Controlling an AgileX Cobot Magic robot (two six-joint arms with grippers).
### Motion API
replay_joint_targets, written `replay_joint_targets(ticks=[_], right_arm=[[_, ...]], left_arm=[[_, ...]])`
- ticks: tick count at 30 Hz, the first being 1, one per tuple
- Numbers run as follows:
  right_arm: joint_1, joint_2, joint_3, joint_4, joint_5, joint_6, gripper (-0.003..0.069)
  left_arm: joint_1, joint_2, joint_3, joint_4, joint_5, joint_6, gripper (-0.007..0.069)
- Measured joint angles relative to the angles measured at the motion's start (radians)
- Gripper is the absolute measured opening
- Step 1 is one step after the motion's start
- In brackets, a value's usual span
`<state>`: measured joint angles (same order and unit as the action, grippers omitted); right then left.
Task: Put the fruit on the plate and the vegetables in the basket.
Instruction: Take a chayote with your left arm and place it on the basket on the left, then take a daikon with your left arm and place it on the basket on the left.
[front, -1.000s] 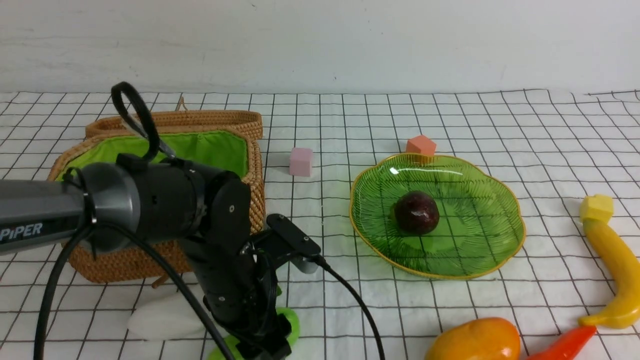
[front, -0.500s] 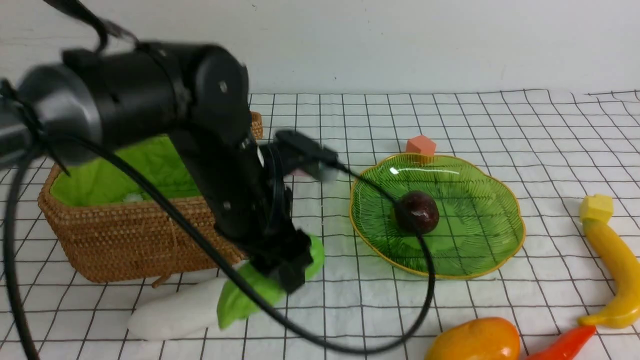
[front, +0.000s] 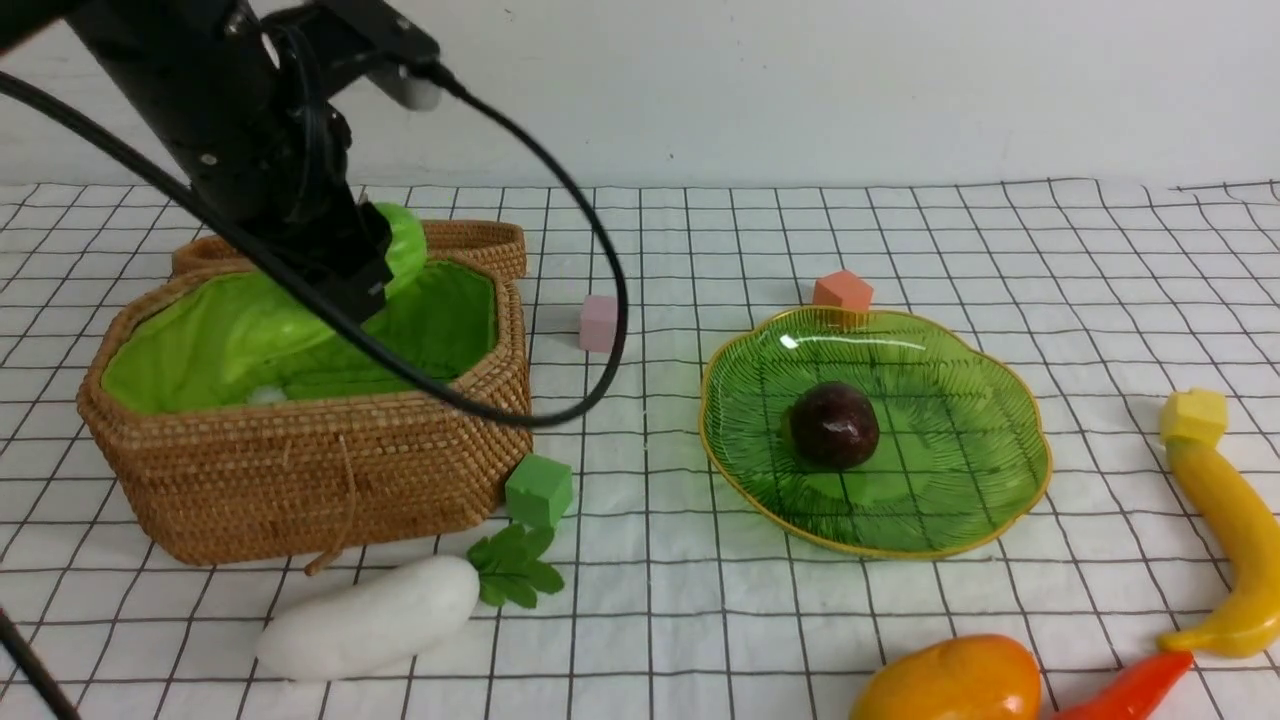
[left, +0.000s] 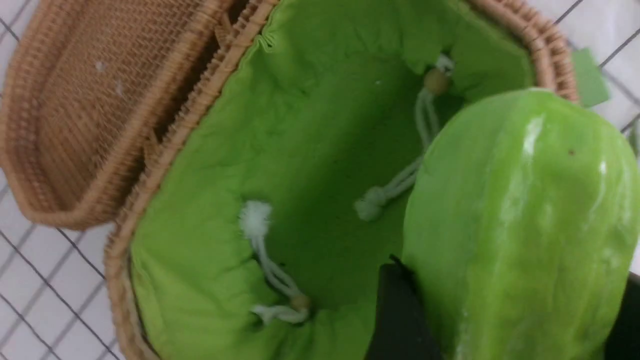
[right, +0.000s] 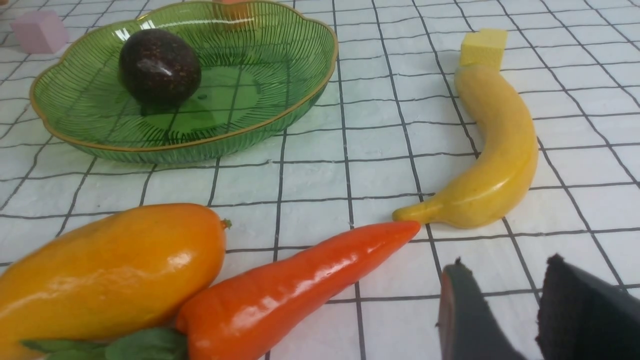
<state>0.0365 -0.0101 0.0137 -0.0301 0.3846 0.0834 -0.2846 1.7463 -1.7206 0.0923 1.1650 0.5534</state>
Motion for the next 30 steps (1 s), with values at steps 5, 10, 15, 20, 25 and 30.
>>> replay_joint_targets(ticks=[5, 10, 15, 20, 25, 30], right_arm=[[0.0, 0.0, 0.0, 0.0, 0.0, 0.0, 0.0245], [0.0, 0.0, 0.0, 0.0, 0.0, 0.0, 0.0245], [0.0, 0.0, 0.0, 0.0, 0.0, 0.0, 0.0245], [0.0, 0.0, 0.0, 0.0, 0.0, 0.0, 0.0245], [0.0, 0.0, 0.0, 0.0, 0.0, 0.0, 0.0245], [0.0, 0.0, 0.0, 0.0, 0.0, 0.0, 0.0245]], left_arm=[[0.0, 0.097, 0.0, 0.021, -0.097, 0.025, 0.0437], [0.0, 0.147, 0.0, 0.033, -0.113, -0.013, 0.0437], [0.0, 0.14, 0.0, 0.024, -0.098, -0.062, 0.0611], [0.0, 0.06, 0.023, -0.002, -0.066, -0.073, 0.067], [0.0, -0.111, 0.14, -0.046, -0.025, -0.061, 0.0668], [0.0, -0.257, 0.362, -0.122, -0.011, -0.057, 0.0668]])
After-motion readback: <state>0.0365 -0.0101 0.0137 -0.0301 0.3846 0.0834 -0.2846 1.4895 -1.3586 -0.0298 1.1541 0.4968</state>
